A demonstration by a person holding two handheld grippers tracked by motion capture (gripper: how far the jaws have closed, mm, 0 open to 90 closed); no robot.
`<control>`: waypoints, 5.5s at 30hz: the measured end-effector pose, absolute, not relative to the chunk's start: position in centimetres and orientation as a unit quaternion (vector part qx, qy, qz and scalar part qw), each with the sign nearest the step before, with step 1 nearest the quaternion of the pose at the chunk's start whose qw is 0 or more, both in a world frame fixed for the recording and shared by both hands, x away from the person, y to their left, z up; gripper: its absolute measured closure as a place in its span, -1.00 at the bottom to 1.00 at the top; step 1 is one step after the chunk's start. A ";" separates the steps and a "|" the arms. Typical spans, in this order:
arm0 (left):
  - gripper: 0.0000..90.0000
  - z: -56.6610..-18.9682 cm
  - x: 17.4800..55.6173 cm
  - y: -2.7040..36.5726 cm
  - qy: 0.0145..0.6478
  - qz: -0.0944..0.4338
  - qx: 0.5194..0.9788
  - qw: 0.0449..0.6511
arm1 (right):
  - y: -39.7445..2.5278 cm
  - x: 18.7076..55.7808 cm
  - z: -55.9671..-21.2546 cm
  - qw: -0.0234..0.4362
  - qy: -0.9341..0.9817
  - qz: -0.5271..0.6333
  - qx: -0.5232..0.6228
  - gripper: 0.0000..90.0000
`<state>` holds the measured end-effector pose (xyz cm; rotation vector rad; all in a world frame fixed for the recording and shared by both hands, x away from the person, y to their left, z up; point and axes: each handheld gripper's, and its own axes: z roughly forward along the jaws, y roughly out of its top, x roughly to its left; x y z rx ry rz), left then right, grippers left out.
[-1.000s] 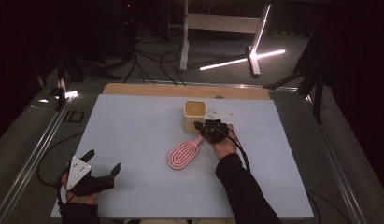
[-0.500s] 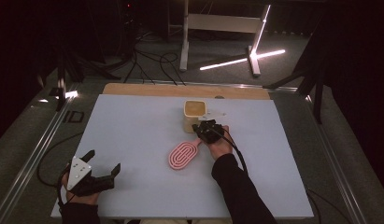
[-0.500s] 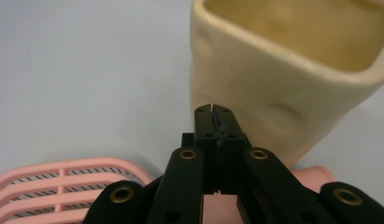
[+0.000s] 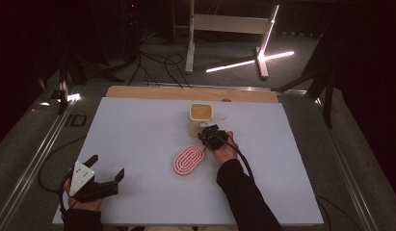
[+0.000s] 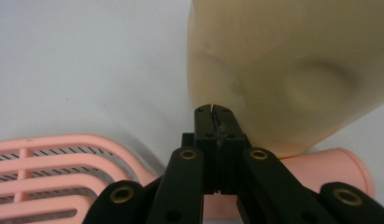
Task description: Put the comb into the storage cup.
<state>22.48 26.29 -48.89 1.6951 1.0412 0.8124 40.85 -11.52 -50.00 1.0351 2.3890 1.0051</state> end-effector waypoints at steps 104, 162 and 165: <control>-0.99 -49.1 22.5 26.2 0.429 0.332 0.697 0.470 | -20.5 30.1 -44.9 0.264 0.774 0.444 0.365 0.12; -1.00 -49.5 22.9 24.5 0.402 0.332 0.714 0.467 | -27.7 26.0 -45.1 0.248 0.726 0.473 0.433 -0.77; -1.00 -49.5 22.8 24.6 0.405 0.332 0.712 0.467 | -27.5 26.2 -44.6 0.247 0.725 0.476 0.433 -0.77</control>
